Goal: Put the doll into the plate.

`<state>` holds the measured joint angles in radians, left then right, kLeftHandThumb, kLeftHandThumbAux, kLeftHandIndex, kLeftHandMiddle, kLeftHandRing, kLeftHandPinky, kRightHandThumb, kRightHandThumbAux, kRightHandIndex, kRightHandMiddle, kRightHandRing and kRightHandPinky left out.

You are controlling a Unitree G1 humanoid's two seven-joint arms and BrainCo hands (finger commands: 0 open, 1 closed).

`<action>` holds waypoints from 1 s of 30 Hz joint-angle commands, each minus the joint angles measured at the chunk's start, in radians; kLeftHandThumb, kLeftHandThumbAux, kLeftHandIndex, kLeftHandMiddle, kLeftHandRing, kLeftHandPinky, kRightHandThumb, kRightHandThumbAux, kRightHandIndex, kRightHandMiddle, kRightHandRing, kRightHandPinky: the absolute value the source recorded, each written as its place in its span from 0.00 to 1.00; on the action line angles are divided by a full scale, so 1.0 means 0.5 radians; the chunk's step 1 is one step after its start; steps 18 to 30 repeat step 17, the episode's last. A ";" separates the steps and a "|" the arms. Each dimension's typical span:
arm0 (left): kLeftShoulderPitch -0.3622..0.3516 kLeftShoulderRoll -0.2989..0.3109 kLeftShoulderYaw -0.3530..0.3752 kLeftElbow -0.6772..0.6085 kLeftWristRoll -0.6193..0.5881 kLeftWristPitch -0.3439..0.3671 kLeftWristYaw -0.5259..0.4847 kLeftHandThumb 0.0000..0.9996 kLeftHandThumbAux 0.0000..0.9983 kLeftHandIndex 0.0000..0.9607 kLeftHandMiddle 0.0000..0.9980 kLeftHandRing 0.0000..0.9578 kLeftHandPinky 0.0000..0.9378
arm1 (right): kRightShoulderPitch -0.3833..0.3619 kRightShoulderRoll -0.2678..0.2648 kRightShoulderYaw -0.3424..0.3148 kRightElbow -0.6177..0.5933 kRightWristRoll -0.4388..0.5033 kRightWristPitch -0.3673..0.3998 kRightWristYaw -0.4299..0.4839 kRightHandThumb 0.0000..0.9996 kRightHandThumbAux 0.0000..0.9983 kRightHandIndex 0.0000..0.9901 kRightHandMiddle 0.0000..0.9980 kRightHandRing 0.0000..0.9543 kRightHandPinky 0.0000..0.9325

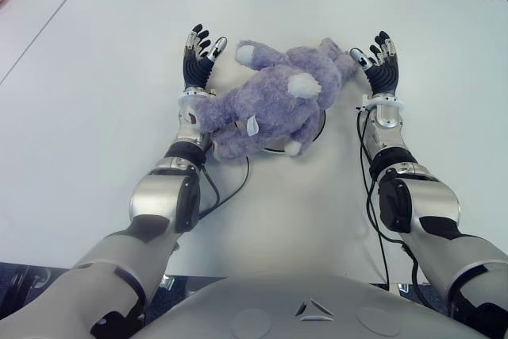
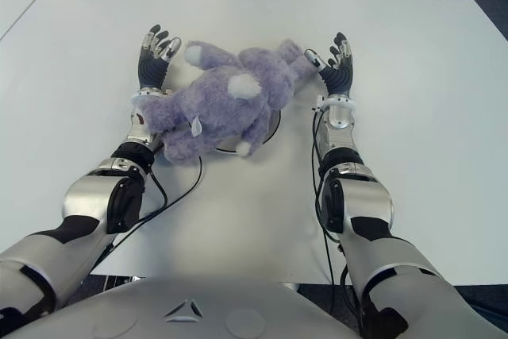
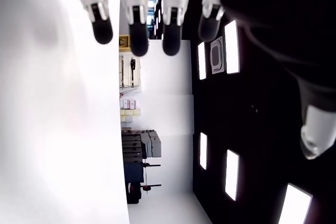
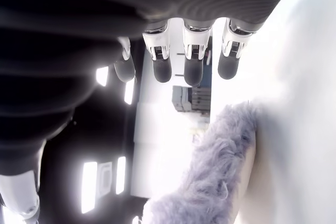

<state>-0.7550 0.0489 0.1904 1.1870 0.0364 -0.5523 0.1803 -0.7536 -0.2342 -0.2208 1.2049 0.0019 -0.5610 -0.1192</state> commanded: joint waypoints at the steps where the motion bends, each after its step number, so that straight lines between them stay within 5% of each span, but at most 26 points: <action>1: 0.637 -0.108 -0.006 0.313 0.013 0.154 -0.086 0.00 0.55 0.12 0.15 0.14 0.12 | 0.624 0.287 -0.019 0.295 0.006 0.158 0.017 0.00 0.62 0.05 0.08 0.08 0.07; 30: 0.640 -0.099 -0.015 0.316 0.024 0.161 -0.067 0.00 0.57 0.12 0.16 0.16 0.14 | 0.625 0.291 -0.037 0.294 0.003 0.164 0.026 0.00 0.66 0.06 0.10 0.09 0.09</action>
